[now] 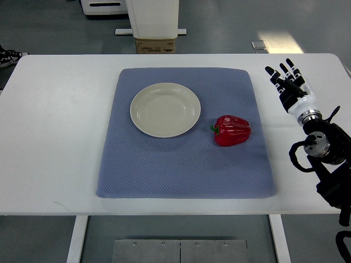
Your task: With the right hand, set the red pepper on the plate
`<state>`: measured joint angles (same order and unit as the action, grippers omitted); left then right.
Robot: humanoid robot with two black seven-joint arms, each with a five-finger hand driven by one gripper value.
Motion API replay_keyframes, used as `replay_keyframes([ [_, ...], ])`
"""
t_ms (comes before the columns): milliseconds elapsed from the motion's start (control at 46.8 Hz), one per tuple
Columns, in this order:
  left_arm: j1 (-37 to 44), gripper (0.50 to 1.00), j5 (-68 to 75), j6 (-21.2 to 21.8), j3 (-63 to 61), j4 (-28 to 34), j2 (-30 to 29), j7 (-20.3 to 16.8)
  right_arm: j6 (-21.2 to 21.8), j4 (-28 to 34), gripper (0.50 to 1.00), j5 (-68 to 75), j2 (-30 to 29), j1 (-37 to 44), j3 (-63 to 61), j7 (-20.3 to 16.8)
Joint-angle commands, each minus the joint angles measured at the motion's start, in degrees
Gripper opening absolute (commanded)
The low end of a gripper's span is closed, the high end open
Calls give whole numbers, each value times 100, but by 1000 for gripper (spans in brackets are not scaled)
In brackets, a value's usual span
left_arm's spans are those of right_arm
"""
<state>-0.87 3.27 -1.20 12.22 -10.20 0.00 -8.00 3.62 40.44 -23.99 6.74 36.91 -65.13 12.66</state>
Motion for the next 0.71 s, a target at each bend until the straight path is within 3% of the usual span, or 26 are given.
replay_keyframes([
  [0,-1,1000,-1,6,-9,0,0,0,7,-1,1000,0,-6,0,1,0],
  [684,8,1000,-19,14,0,9,0,0,33,-1,1000,0,12,44,1,0],
])
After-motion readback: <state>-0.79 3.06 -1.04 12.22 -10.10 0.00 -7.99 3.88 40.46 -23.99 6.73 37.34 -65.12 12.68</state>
